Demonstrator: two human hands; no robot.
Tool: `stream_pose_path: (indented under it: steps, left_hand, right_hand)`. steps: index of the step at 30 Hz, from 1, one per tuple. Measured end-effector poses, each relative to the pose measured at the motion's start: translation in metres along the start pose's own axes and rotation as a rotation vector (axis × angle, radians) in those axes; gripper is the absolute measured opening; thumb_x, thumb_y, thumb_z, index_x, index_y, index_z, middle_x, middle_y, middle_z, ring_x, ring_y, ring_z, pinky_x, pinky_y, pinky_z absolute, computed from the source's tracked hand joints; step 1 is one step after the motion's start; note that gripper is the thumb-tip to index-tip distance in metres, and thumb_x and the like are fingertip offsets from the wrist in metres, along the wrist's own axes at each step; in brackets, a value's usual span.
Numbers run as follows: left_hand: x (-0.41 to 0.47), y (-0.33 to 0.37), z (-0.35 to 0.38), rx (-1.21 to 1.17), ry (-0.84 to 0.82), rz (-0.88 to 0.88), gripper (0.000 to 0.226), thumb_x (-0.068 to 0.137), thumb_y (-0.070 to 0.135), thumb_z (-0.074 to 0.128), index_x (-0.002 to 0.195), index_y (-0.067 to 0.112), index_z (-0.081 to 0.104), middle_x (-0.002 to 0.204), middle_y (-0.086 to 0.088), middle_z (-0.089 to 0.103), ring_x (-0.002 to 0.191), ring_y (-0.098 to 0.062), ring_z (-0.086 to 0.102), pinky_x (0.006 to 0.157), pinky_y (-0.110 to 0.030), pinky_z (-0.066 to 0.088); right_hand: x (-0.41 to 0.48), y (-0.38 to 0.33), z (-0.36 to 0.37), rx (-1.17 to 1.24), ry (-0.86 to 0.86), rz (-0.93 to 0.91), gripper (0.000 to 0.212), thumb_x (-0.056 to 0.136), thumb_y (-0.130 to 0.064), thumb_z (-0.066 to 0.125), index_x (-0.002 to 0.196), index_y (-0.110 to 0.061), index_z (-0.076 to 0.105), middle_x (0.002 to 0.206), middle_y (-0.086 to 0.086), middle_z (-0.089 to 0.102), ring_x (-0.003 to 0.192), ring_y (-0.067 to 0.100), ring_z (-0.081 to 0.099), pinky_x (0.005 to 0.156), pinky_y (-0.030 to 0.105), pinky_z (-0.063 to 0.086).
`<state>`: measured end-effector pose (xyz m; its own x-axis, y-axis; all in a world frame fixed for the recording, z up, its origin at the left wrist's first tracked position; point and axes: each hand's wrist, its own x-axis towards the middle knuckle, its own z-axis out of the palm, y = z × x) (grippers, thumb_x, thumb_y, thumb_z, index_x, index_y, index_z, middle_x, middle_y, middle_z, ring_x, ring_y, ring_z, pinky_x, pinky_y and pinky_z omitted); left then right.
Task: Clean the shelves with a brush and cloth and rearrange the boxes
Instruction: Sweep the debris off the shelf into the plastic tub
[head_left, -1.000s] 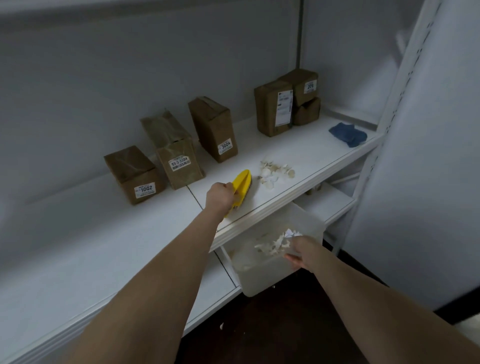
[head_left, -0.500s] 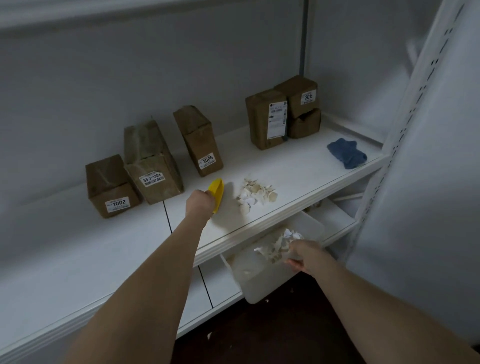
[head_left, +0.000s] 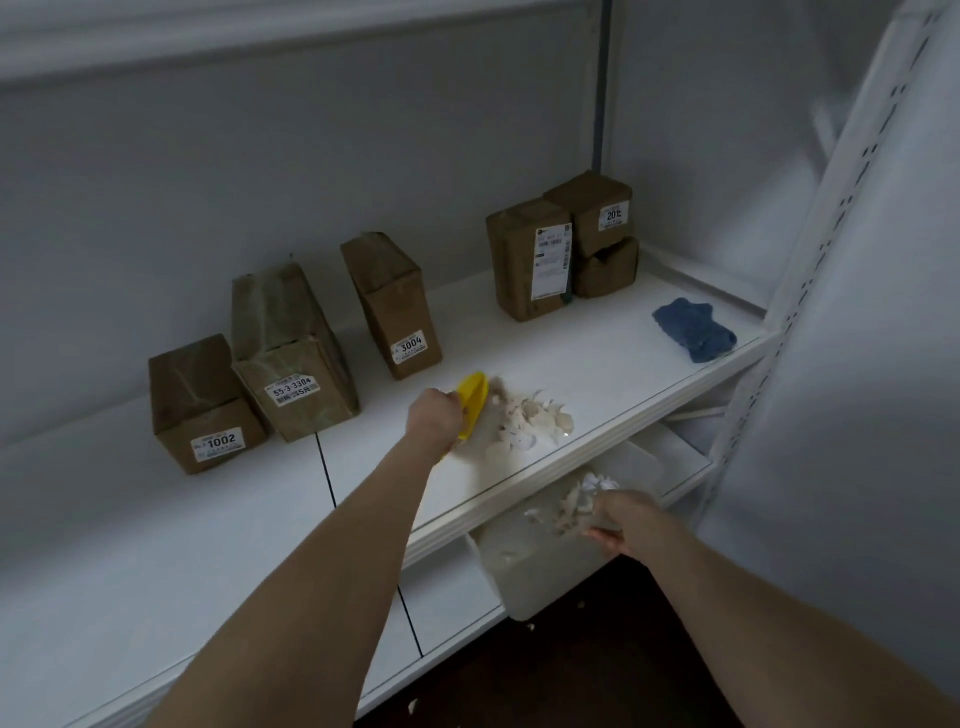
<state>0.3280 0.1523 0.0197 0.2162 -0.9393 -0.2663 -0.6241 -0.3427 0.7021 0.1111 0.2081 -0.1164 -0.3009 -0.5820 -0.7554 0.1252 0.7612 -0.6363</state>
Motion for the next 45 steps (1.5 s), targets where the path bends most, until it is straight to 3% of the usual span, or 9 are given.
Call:
stream_pose_path:
  steps: [8, 13, 19, 24, 34, 36, 38, 40, 45]
  left_hand:
    - [0.049, 0.007, -0.008, 0.038, 0.004, 0.033, 0.037, 0.099, 0.016, 0.036, 0.123, -0.005, 0.055, 0.121, -0.025, 0.059, 0.111, -0.04, 0.058, 0.094, -0.045, 0.05]
    - [0.049, 0.024, 0.008, 0.176, -0.037, 0.084, 0.037, 0.101, 0.016, 0.031, 0.113, -0.006, 0.057, 0.114, -0.024, 0.063, 0.103, -0.036, 0.063, 0.08, -0.032, 0.051]
    - [0.046, 0.036, 0.019, 0.078, -0.209, 0.162, 0.042, 0.101, 0.026, 0.037, 0.07, 0.002, 0.052, 0.052, -0.016, 0.049, 0.044, -0.031, 0.047, 0.043, -0.027, 0.033]
    - [0.076, 0.038, -0.001, 0.012, -0.11, 0.139, 0.04, 0.101, 0.024, 0.039, 0.116, -0.008, 0.058, 0.118, -0.029, 0.059, 0.111, -0.041, 0.057, 0.082, -0.036, 0.047]
    - [0.104, 0.028, 0.004, 0.102, -0.039, 0.239, 0.038, 0.095, 0.028, 0.052, 0.128, 0.009, 0.057, 0.122, -0.021, 0.061, 0.11, -0.04, 0.058, 0.087, -0.044, 0.05]
    - [0.104, 0.029, 0.006, 0.039, -0.057, 0.211, 0.039, 0.095, 0.026, 0.052, 0.13, 0.009, 0.056, 0.119, -0.022, 0.062, 0.097, -0.038, 0.063, 0.067, -0.034, 0.055]
    - [0.091, 0.033, 0.013, -0.03, -0.167, 0.204, 0.038, 0.096, 0.023, 0.052, 0.131, 0.01, 0.056, 0.094, -0.021, 0.067, 0.053, -0.021, 0.061, 0.038, -0.017, 0.037]
    - [0.076, 0.038, 0.02, -0.051, -0.266, 0.218, 0.032, 0.096, 0.023, 0.05, 0.126, 0.016, 0.058, 0.063, -0.007, 0.055, 0.032, -0.009, 0.04, 0.037, -0.013, 0.024]
    - [0.062, 0.043, 0.014, -0.003, -0.483, 0.211, 0.034, 0.098, 0.018, 0.048, 0.132, 0.017, 0.053, 0.056, -0.003, 0.035, 0.036, -0.008, 0.026, 0.038, -0.014, 0.017]
  right_hand:
    - [0.011, -0.003, -0.001, 0.049, 0.025, 0.046, 0.039, 0.089, -0.005, 0.056, 0.128, -0.006, 0.051, 0.137, 0.021, 0.048, 0.034, 0.024, 0.061, 0.029, 0.022, 0.044]
    - [0.01, -0.003, -0.007, 0.088, 0.041, 0.068, 0.033, 0.091, -0.006, 0.056, 0.124, -0.005, 0.054, 0.134, 0.02, 0.051, 0.033, 0.023, 0.06, 0.028, 0.021, 0.042]
    - [0.008, -0.006, -0.007, 0.072, 0.041, 0.041, 0.03, 0.091, -0.004, 0.055, 0.122, -0.004, 0.053, 0.132, 0.019, 0.052, 0.043, 0.025, 0.062, 0.029, 0.022, 0.044]
    - [0.01, -0.012, -0.007, 0.027, 0.04, 0.057, 0.015, 0.093, -0.006, 0.053, 0.108, -0.006, 0.051, 0.113, 0.018, 0.054, 0.036, 0.02, 0.062, 0.031, 0.021, 0.046]
    - [0.027, -0.007, -0.01, 0.088, 0.059, 0.095, 0.018, 0.091, -0.004, 0.056, 0.108, -0.006, 0.052, 0.127, 0.021, 0.053, 0.034, 0.021, 0.061, 0.03, 0.02, 0.043]
    - [0.028, -0.009, -0.012, 0.103, 0.059, 0.087, 0.02, 0.09, -0.003, 0.056, 0.109, -0.006, 0.052, 0.123, 0.02, 0.054, 0.033, 0.021, 0.06, 0.029, 0.02, 0.043]
    - [0.03, -0.009, -0.013, 0.106, 0.065, 0.083, 0.022, 0.09, -0.003, 0.057, 0.112, -0.005, 0.052, 0.125, 0.02, 0.053, 0.034, 0.022, 0.06, 0.03, 0.021, 0.043]
    - [0.03, -0.008, -0.012, 0.102, 0.059, 0.094, 0.028, 0.09, -0.003, 0.057, 0.117, -0.004, 0.052, 0.133, 0.02, 0.049, 0.034, 0.023, 0.06, 0.03, 0.021, 0.043]
    - [0.026, -0.01, -0.006, 0.093, 0.042, 0.09, 0.039, 0.09, -0.003, 0.055, 0.129, -0.002, 0.05, 0.136, 0.022, 0.049, 0.032, 0.023, 0.059, 0.027, 0.019, 0.04]
